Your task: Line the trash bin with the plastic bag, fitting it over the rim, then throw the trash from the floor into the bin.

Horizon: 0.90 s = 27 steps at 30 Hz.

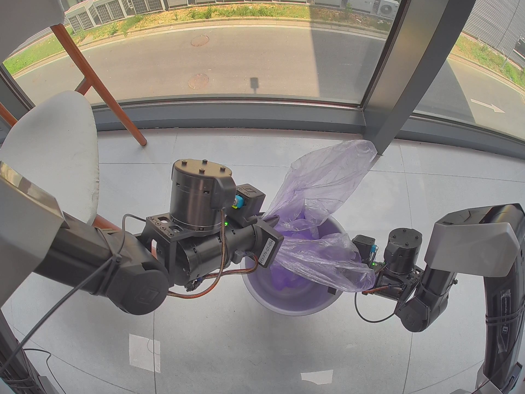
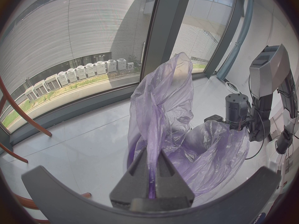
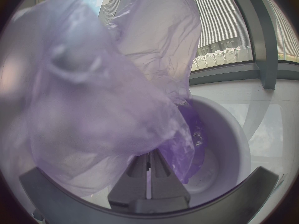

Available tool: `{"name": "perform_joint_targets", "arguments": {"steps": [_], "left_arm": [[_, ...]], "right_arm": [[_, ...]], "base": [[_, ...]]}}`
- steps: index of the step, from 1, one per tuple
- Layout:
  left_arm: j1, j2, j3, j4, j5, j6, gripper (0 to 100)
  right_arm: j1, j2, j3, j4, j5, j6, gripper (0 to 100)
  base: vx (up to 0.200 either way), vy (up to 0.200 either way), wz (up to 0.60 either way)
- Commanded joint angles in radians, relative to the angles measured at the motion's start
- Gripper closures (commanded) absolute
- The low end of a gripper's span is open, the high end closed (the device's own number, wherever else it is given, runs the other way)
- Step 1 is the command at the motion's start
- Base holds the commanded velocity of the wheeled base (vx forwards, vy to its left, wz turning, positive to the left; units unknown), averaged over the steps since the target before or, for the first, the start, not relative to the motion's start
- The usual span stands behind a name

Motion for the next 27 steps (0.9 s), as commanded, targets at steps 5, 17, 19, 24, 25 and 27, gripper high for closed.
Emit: {"name": "perform_joint_targets", "arguments": {"steps": [5,17,19,24,25,27], "left_arm": [[0.000,0.041,0.000,0.001,0.005,0.000,100],[-0.006,0.040,0.003,-0.004,0.011,0.002,100],[-0.006,0.038,0.003,-0.004,0.013,0.002,100],[-0.008,0.027,0.001,-0.004,0.011,0.005,100],[-0.008,0.024,0.003,-0.004,0.011,0.006,100],[-0.008,0.021,0.004,-0.005,0.011,0.008,100]], "right_arm": [[0.045,-0.095,0.216,-0.005,0.046,0.003,100],[0.129,-0.317,0.650,0.000,0.078,0.000,100],[0.127,-0.336,0.650,-0.002,0.078,0.005,100],[0.106,-0.471,0.647,-0.006,0.078,0.098,100],[0.106,-0.500,0.642,-0.005,0.077,0.129,100],[0.106,-0.564,0.609,-0.003,0.071,0.230,100]], "base": [[0.000,0.000,0.00],[0.000,0.000,0.00],[0.000,0.000,0.00],[0.000,0.000,0.00],[0.000,0.000,0.00],[0.000,0.000,0.00]]}}
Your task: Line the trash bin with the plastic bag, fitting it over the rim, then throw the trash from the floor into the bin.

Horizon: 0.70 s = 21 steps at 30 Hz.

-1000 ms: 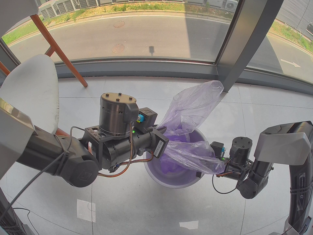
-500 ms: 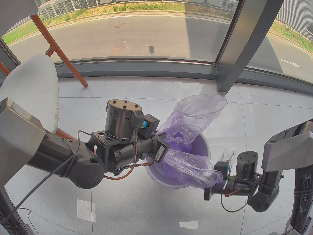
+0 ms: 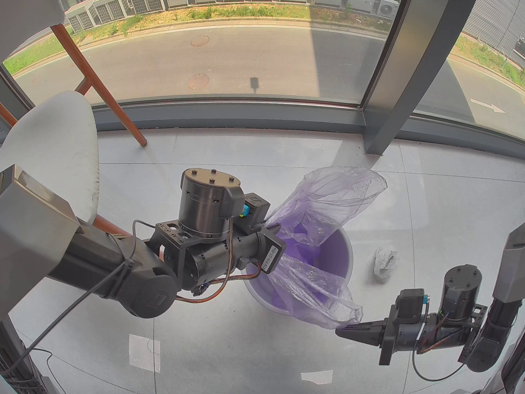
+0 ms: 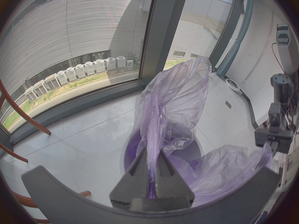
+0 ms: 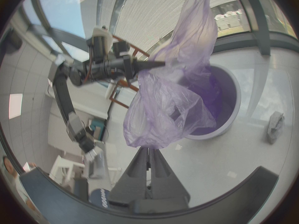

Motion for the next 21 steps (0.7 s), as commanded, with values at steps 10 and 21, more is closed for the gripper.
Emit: {"name": "perform_joint_targets", "arguments": {"steps": [10,21], "left_arm": [[-0.038,-0.035,0.009,-0.002,-0.002,0.001,100],[-0.048,-0.020,0.003,-0.006,0.005,-0.002,100]], "right_arm": [[-0.133,-0.184,-0.239,0.053,-0.201,0.394,0],[0.008,-0.381,-0.131,0.240,-0.192,0.426,0]], "base": [[0.000,0.000,0.00],[0.000,0.000,0.00]]}}
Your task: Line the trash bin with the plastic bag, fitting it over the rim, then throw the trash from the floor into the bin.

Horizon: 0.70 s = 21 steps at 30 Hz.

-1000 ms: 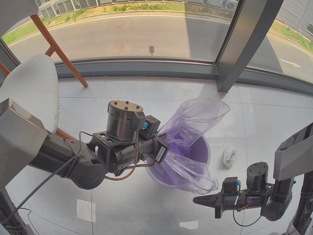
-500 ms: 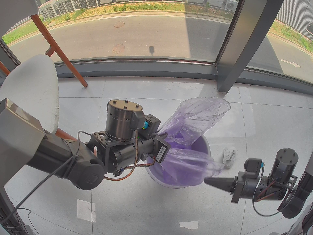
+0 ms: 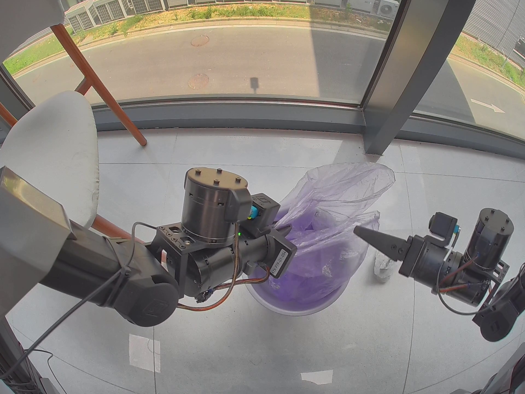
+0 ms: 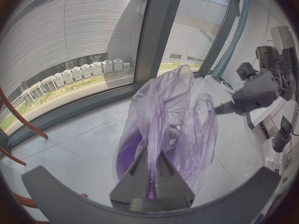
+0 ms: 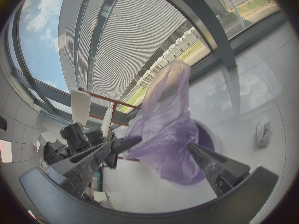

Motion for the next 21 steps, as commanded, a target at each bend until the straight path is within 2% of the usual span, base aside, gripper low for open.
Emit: {"name": "perform_joint_targets", "arguments": {"steps": [1,4,5,8,11,14,17,18,20,21], "left_arm": [[-0.002,0.004,-0.002,0.000,0.008,-0.001,100],[0.003,0.001,-0.003,0.005,0.017,-0.001,100],[0.006,-0.001,-0.003,0.006,0.028,-0.001,100],[0.009,-0.006,0.001,0.006,0.034,-0.001,100],[0.009,-0.007,0.003,0.006,0.034,-0.001,100],[0.009,-0.009,0.011,0.006,0.034,-0.001,100],[0.009,-0.010,0.018,0.006,0.035,-0.001,100],[0.009,-0.012,0.021,0.006,0.034,-0.001,100],[0.007,-0.018,0.021,0.006,0.032,0.001,100],[0.007,-0.019,0.023,0.005,0.029,0.001,100]], "right_arm": [[0.141,-0.160,0.164,0.096,0.024,0.007,0],[0.208,-0.203,0.273,0.177,0.020,-0.003,0],[0.260,-0.233,0.281,0.249,0.013,0.007,0],[0.302,-0.302,0.267,0.366,-0.004,0.013,0],[0.299,-0.318,0.244,0.338,-0.007,0.015,0],[0.257,-0.351,0.178,0.333,-0.004,0.041,0],[0.219,-0.398,0.072,0.350,0.002,0.122,0],[0.199,-0.410,0.006,0.379,0.001,0.188,0],[0.170,-0.417,-0.069,0.445,-0.001,0.234,0],[0.141,-0.429,-0.135,0.534,-0.001,0.257,0]], "base": [[0.000,0.000,0.00],[0.000,0.000,0.00],[0.000,0.000,0.00],[0.000,0.000,0.00],[0.000,0.000,0.00],[0.000,0.000,0.00],[0.000,0.000,0.00],[0.000,0.000,0.00],[0.000,0.000,0.00],[0.000,0.000,0.00]]}}
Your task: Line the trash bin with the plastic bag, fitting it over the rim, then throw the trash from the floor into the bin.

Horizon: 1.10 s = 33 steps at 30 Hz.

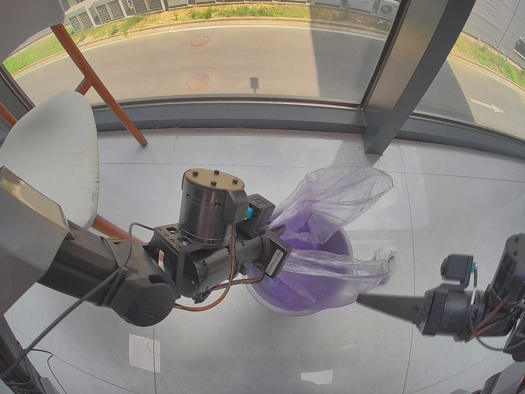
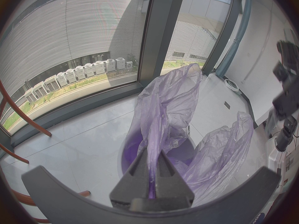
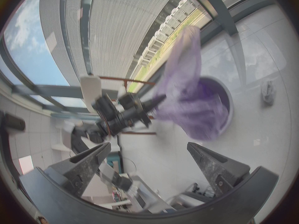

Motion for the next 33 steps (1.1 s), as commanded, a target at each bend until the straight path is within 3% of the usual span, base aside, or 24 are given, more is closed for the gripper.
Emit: {"name": "perform_joint_targets", "arguments": {"steps": [1,2,3,7,10,17,33], "left_arm": [[0.000,-0.015,0.015,-0.002,-0.002,0.001,100],[0.000,-0.015,0.015,-0.002,-0.002,0.001,100],[0.000,-0.016,0.025,-0.005,-0.004,0.001,100],[0.000,-0.029,0.039,-0.006,-0.004,0.001,100],[0.000,-0.032,0.041,-0.008,-0.005,0.001,100],[-0.005,-0.036,0.048,-0.009,-0.007,0.001,100],[-0.007,-0.036,0.045,-0.009,-0.009,0.001,100]], "right_arm": [[-0.111,-0.108,-0.274,0.222,0.002,0.130,0],[-0.111,-0.108,-0.274,0.222,0.002,0.130,0],[-0.153,-0.114,-0.367,0.409,0.002,0.128,0],[-0.202,-0.103,-0.507,0.640,0.002,0.123,0],[-0.252,-0.049,-0.548,0.660,0.000,0.085,0],[-0.350,0.084,-0.557,0.657,-0.006,-0.108,0],[-0.327,0.265,-0.605,0.545,-0.072,-0.117,0]], "base": [[0.000,0.000,0.00],[0.000,0.000,0.00],[0.000,0.000,0.00],[0.000,0.000,0.00],[0.000,0.000,0.00],[0.000,0.000,0.00],[0.000,0.000,0.00]]}}
